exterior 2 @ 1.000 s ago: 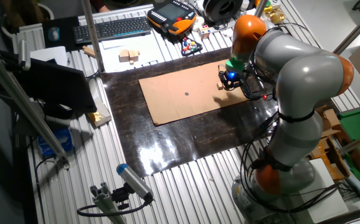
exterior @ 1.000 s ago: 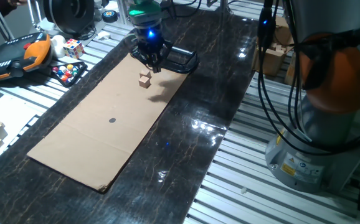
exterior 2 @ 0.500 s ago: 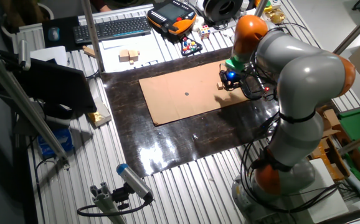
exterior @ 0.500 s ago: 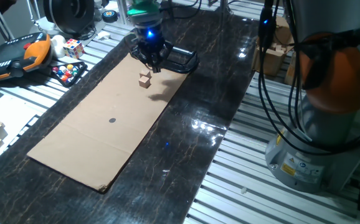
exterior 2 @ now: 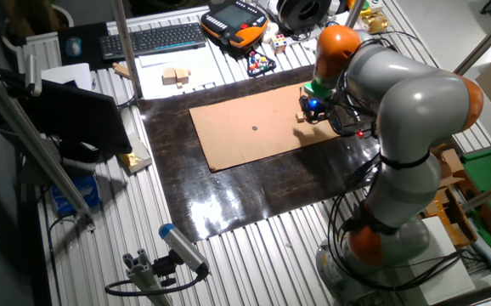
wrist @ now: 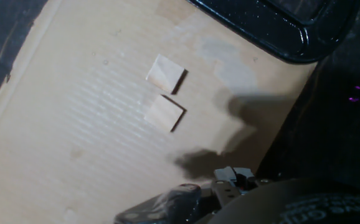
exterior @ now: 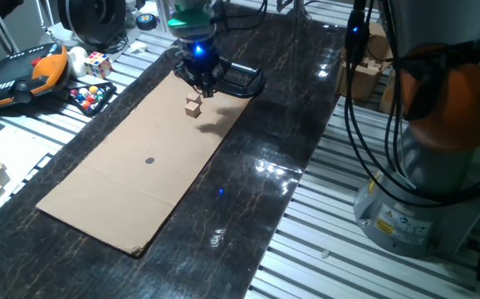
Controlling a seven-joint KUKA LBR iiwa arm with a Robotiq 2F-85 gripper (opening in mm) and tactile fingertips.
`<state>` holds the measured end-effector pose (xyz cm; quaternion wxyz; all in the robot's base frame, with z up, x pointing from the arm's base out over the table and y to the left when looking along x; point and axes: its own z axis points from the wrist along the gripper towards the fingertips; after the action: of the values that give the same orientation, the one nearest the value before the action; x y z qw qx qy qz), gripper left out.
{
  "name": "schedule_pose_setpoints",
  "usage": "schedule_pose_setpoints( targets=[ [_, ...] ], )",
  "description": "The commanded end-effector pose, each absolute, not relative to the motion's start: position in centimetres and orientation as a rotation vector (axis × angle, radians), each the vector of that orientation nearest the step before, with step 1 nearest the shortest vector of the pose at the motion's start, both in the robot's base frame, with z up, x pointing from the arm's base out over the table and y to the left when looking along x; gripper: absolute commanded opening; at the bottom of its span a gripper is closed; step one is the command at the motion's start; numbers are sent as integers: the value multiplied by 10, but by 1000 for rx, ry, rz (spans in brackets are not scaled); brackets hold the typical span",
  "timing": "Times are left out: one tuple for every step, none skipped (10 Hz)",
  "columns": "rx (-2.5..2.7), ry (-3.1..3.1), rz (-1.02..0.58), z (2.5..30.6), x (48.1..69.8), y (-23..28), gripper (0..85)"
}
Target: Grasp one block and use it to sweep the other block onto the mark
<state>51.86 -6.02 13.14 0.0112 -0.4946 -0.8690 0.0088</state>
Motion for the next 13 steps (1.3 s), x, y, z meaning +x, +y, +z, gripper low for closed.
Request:
schedule_pose_setpoints(
  targets=[
    [-1548,-2719,31,129,520,-63,10],
    [-1553,-2718,32,127,524,-64,10],
    [-1559,-2719,32,126,525,-65,10],
    [-1565,-2721,36,125,526,-65,10],
    [-1579,-2711,37,126,527,-63,10],
    [-1597,-2699,36,126,528,-61,10],
    [-1610,-2686,54,126,528,-60,10],
    [-1621,-2676,59,125,528,-61,10],
    [-1640,-2667,44,122,527,-61,10],
    [-1656,-2644,2,122,527,-62,10],
    [-1676,-2635,-12,122,527,-62,10],
    [-1687,-2625,-21,121,528,-62,10],
    [-1680,-2624,-25,121,528,-62,13]
  ],
)
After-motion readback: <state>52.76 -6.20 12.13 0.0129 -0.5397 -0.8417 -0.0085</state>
